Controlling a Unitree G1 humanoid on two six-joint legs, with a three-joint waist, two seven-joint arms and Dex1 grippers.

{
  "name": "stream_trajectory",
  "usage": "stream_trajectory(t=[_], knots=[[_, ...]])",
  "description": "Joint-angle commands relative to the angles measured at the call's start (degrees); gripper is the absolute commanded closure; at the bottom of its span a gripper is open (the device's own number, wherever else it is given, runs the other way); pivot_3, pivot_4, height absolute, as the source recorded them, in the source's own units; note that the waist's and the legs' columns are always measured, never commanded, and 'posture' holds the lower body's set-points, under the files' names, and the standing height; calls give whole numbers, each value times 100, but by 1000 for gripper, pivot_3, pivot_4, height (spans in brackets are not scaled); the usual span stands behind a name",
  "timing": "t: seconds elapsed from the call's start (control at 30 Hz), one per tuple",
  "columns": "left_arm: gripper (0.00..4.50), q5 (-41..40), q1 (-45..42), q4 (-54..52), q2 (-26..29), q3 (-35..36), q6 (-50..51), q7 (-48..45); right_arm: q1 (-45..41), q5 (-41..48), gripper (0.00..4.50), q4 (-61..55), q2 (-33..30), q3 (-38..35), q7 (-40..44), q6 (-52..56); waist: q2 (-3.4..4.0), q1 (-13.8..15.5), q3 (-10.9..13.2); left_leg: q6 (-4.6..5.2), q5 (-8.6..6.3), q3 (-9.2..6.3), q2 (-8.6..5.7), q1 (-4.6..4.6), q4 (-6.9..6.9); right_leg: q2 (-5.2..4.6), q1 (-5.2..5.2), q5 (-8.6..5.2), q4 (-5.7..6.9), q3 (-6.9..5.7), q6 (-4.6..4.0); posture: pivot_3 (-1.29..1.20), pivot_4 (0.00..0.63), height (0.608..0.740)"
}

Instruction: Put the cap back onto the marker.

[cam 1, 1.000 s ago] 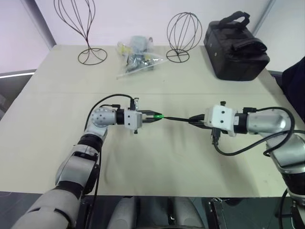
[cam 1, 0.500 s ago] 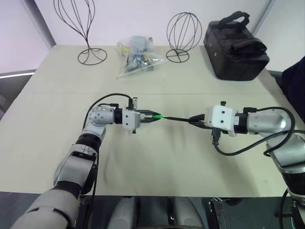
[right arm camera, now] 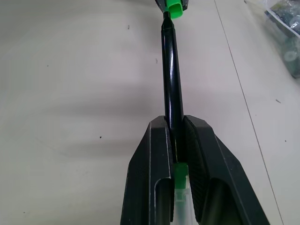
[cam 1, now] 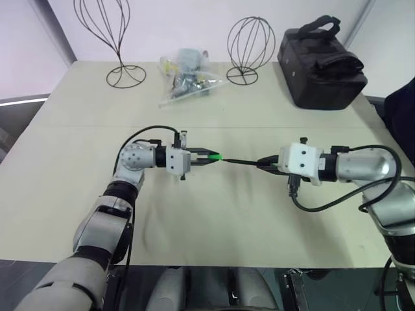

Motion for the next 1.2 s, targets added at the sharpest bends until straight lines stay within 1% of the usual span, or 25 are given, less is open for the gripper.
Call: stream_trajectory(t=[0.03, 0.47, 1.2], knots=[[4500, -191, -17, -177, -5, 13, -27, -67, -80, 45, 4443, -91, -78, -105, -8, -62, 0, 2, 0, 0, 0, 0, 0, 0, 0, 0, 0, 0, 0, 0, 0, 0, 150, 740], [4500, -169, 77, -86, 107, -14, -184, -227, -68, 67, 4443, -99, -149, -143, 12, -64, 0, 6, 0, 0, 0, 0, 0, 0, 0, 0, 0, 0, 0, 0, 0, 0, 150, 740], [4500, -93, 47, -118, -44, -33, -166, -74, -41, 84, 4443, -211, -131, -127, -27, 10, 0, 6, 0, 0, 0, 0, 0, 0, 0, 0, 0, 0, 0, 0, 0, 0, 150, 740]])
